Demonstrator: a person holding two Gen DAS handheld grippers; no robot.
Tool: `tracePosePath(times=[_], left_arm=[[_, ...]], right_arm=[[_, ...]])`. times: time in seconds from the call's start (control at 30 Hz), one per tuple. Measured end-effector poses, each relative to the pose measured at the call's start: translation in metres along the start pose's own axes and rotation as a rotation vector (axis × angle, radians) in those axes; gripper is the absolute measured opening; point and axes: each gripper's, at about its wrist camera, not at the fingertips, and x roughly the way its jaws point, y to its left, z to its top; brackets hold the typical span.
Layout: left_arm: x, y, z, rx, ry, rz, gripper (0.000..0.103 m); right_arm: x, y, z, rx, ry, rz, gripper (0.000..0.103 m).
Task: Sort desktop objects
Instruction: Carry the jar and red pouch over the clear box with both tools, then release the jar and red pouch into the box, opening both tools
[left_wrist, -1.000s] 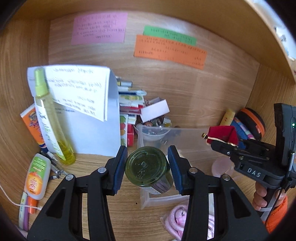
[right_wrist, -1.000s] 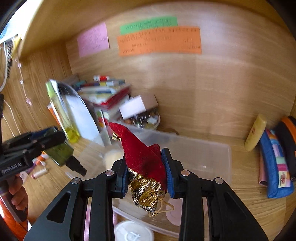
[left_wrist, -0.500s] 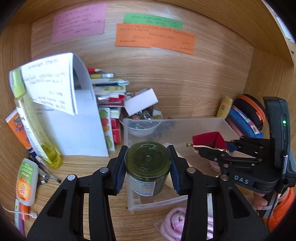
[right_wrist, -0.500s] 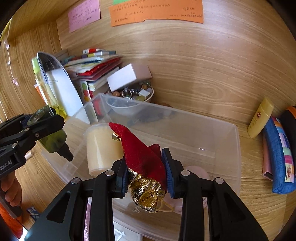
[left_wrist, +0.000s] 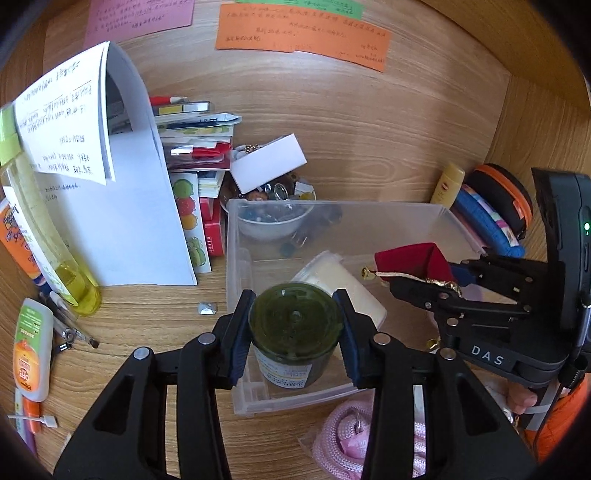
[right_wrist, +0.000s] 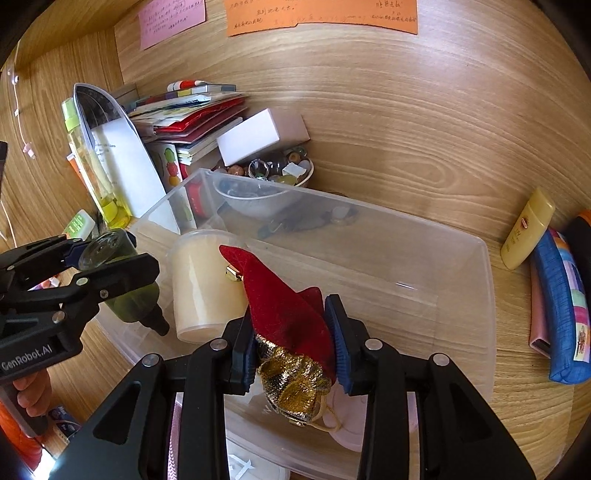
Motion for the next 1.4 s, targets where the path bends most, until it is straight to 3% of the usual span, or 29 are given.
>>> tracePosePath(times=[0.2, 0.33, 0.43, 0.83, 1.03, 1.4], left_arm=[[-0.004, -0.003, -0.003, 0.017, 0.0, -0.006, 0.045], [-0.009, -0.006, -0.004, 0.032, -0.016, -0.025, 0.06], [-0.015, -0.011, -0.005, 0.061, -0.049, -0.005, 0.068], [-0.039, -0.002, -0.004, 0.021, -0.07, 0.022, 0.074], [-0.056, 0.005, -0.011, 0.001, -0.076, 0.047, 0.075], [-0.087, 0.005, -0.035, 0.022, -0.089, 0.075, 0.091]], right_arm=[[-0.006, 0.005, 0.001, -0.029, -0.033, -0.032, 0.048], [-0.013, 0.008, 0.003, -0.044, -0.065, -0.05, 0.062], [-0.018, 0.007, 0.005, -0.04, -0.079, -0.046, 0.063], [-0.065, -0.012, 0.01, 0.016, -0.192, -0.071, 0.084], [-0.084, -0.011, -0.003, 0.021, -0.207, -0.063, 0.084], [-0.112, -0.013, -0.046, 0.046, -0.188, -0.048, 0.085]])
